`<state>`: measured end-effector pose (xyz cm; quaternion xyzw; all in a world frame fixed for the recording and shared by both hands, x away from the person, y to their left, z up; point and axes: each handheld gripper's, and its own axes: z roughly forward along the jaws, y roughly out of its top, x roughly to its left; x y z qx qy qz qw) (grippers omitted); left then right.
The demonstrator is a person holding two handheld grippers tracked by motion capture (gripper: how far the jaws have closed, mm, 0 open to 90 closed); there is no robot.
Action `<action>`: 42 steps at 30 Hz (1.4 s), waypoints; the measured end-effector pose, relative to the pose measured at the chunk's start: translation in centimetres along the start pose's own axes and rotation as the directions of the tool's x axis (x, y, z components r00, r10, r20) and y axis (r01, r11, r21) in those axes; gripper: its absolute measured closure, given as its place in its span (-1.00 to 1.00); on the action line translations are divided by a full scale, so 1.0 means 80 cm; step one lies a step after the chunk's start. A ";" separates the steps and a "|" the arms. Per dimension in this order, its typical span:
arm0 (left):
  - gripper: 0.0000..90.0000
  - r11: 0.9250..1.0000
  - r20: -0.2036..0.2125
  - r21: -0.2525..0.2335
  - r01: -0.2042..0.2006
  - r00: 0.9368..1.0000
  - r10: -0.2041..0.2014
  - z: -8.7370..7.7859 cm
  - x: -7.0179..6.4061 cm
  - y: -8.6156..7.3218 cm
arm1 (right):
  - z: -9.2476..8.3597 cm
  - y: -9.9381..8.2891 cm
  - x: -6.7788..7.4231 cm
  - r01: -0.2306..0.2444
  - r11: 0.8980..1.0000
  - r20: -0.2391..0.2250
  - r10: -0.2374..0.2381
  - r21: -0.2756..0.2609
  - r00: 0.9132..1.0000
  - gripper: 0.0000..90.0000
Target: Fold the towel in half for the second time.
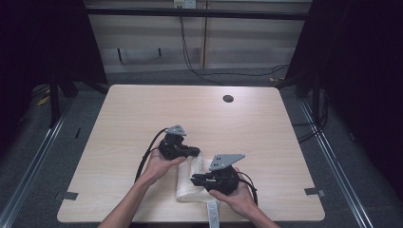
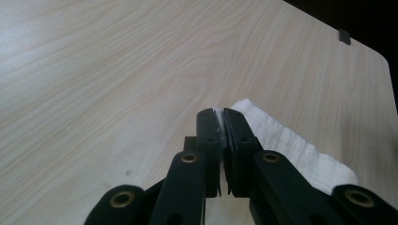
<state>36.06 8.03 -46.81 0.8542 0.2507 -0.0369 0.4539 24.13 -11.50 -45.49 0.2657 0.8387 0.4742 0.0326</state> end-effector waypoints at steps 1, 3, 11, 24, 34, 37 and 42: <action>0.91 1.000 -0.004 0.007 -0.001 1.000 0.001 0.003 0.000 0.000 | -0.001 -0.002 -0.001 -0.004 1.000 0.000 0.004 0.005 1.000 0.83; 0.91 1.000 -0.002 0.006 0.003 1.000 -0.003 0.008 0.000 -0.001 | -0.001 -0.007 -0.003 -0.008 1.000 0.007 0.008 0.012 1.000 0.82; 0.89 0.999 0.022 0.034 0.001 1.000 -0.002 0.028 0.000 -0.004 | -0.004 -0.027 -0.005 -0.028 0.999 0.008 0.028 0.045 1.000 0.69; 0.76 1.000 0.077 0.014 0.004 0.997 -0.005 0.042 -0.010 0.013 | -0.021 -0.045 -0.014 -0.086 0.995 0.055 0.083 0.057 0.995 0.29; 0.42 1.000 0.096 -0.015 -0.004 0.995 0.005 0.036 -0.011 0.017 | -0.031 -0.051 -0.025 -0.102 0.992 0.088 0.096 0.072 0.992 0.06; 0.36 1.000 0.090 -0.026 0.000 0.996 0.002 0.024 -0.008 0.018 | -0.034 -0.054 -0.032 -0.109 0.992 0.084 0.103 0.070 0.991 0.04; 0.23 1.000 0.060 -0.025 -0.007 0.998 0.008 0.014 -0.005 0.019 | -0.044 -0.053 -0.044 -0.135 0.990 0.120 0.130 0.041 0.984 -0.03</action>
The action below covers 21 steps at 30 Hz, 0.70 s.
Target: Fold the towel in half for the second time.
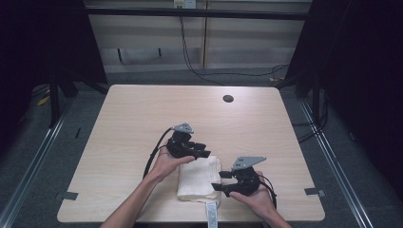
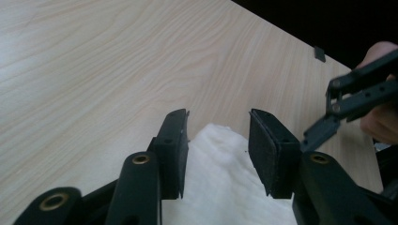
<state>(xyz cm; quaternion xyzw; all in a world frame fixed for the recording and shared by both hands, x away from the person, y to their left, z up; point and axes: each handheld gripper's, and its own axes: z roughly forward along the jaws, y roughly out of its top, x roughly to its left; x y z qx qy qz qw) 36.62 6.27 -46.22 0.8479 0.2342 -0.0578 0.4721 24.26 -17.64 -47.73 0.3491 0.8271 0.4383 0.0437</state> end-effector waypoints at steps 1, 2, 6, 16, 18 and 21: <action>0.22 1.000 -0.007 -0.001 -0.002 1.000 0.002 -0.002 0.000 0.000 | -0.002 0.001 -0.003 0.002 1.000 0.004 -0.002 -0.011 1.000 -0.03; 0.23 1.000 -0.017 -0.004 -0.002 1.000 0.002 -0.004 -0.001 0.000 | -0.005 0.003 -0.006 -0.003 1.000 0.011 0.003 -0.021 1.000 -0.03; 0.08 1.000 -0.059 -0.007 -0.007 0.998 0.007 -0.016 -0.005 -0.001 | -0.017 0.007 -0.012 -0.009 0.998 0.021 0.010 -0.067 1.000 -0.04; -0.13 1.000 -0.142 0.009 -0.023 0.990 0.024 -0.063 -0.017 -0.011 | -0.047 0.017 -0.021 0.015 0.992 0.047 -0.009 -0.125 0.999 -0.09; -0.17 1.000 -0.145 -0.003 -0.030 0.989 0.029 -0.077 -0.019 -0.013 | -0.055 0.018 -0.024 0.009 0.988 0.040 -0.003 -0.155 0.999 -0.09; -0.27 0.999 -0.179 -0.019 -0.042 0.983 0.038 -0.094 -0.018 -0.019 | -0.063 0.016 -0.030 -0.004 0.986 0.057 0.014 -0.170 0.998 -0.10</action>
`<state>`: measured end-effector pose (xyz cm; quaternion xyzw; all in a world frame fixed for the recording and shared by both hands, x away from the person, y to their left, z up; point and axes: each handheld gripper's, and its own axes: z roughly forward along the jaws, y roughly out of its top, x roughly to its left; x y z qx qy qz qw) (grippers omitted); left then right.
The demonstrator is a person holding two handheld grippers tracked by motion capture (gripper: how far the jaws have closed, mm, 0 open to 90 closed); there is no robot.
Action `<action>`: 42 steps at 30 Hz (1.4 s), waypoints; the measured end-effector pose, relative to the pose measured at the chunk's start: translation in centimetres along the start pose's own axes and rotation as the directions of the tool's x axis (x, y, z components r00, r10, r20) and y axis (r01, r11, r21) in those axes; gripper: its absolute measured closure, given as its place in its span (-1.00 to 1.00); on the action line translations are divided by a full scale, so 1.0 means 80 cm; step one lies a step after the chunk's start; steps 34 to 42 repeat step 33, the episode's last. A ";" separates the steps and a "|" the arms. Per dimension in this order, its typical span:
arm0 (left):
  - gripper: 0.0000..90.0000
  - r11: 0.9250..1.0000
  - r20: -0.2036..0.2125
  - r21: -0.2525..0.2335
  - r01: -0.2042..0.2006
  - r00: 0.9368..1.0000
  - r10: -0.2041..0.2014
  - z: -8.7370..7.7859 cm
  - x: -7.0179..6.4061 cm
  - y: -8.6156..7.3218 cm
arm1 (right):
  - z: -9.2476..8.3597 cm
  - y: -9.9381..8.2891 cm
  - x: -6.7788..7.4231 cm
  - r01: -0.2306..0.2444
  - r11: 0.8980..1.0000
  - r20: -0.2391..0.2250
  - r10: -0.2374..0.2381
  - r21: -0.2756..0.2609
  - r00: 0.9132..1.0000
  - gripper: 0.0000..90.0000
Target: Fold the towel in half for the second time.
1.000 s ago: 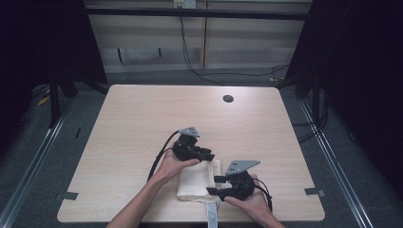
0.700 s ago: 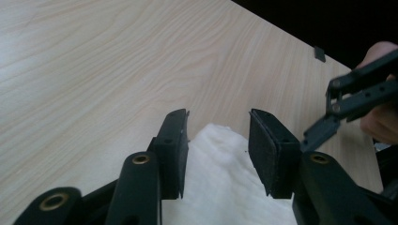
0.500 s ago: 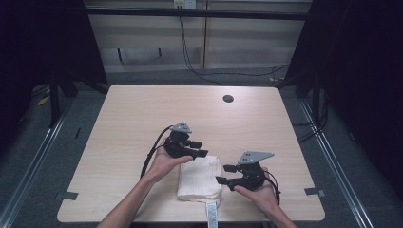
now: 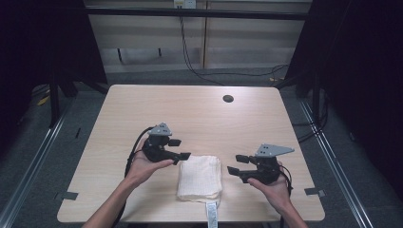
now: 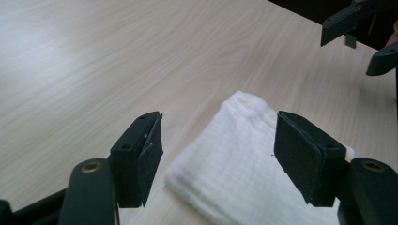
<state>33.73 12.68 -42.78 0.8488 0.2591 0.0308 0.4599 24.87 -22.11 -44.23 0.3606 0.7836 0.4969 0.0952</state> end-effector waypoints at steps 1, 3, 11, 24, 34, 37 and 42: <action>-0.27 1.000 0.003 -0.007 0.005 1.000 -0.005 -0.004 0.001 -0.003 | -0.001 -0.005 -0.003 -0.005 1.000 0.025 0.005 0.006 1.000 -0.11; -0.26 1.000 -0.007 -0.016 0.009 1.000 -0.009 -0.013 0.001 -0.011 | -0.002 -0.013 -0.008 -0.025 1.000 0.025 0.025 0.005 0.999 -0.11; -0.27 1.000 -0.037 -0.019 0.010 0.999 -0.011 -0.046 -0.004 -0.044 | -0.028 -0.021 -0.018 -0.035 0.999 0.080 0.035 0.005 0.996 -0.16; -0.36 0.997 -0.107 -0.008 0.073 0.992 -0.073 -0.090 -0.016 -0.104 | -0.068 -0.048 -0.041 -0.067 0.997 0.136 0.072 -0.044 0.988 -0.16; -0.34 0.986 -0.165 -0.018 0.167 0.972 -0.167 -0.113 0.000 -0.144 | -0.074 -0.057 -0.065 -0.119 0.990 0.192 0.132 -0.077 0.972 -0.19; -0.34 0.986 -0.165 -0.018 0.167 0.972 -0.167 -0.113 0.000 -0.144 | -0.074 -0.057 -0.065 -0.119 0.990 0.192 0.132 -0.077 0.972 -0.19; -0.34 0.986 -0.165 -0.018 0.167 0.972 -0.167 -0.113 0.000 -0.144 | -0.074 -0.057 -0.065 -0.119 0.990 0.192 0.132 -0.077 0.972 -0.19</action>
